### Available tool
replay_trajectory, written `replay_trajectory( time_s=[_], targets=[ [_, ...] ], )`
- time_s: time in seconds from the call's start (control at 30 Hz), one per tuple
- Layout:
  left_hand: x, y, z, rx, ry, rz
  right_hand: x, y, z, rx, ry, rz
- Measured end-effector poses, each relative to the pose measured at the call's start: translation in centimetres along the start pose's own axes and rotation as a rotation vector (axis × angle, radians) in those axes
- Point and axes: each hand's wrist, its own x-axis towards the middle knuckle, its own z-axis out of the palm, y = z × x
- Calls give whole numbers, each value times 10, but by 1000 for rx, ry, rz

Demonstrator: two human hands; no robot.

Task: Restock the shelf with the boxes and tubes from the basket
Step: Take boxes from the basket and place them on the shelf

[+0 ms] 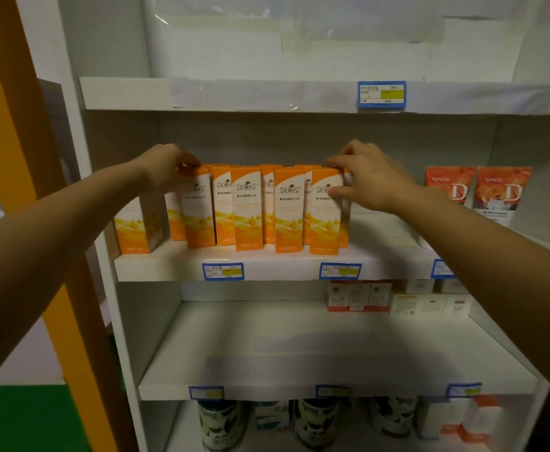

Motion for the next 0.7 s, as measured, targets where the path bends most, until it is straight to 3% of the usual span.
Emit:
replay_trajectory(
  time_s=[0.23,0.43,0.57,0.7],
  targets=[
    [-6,8,8,161,134,-1,-5,5,-2,41,64,22],
    [-50,30,22,136,358,187,-43,-5,12,174,297,-31],
    [-88,34,58,58,336,289,-87,-15,49,249,235,-107],
    [-125,34,110,71,178,369,-135,-26,104,329,105,-164]
  ],
)
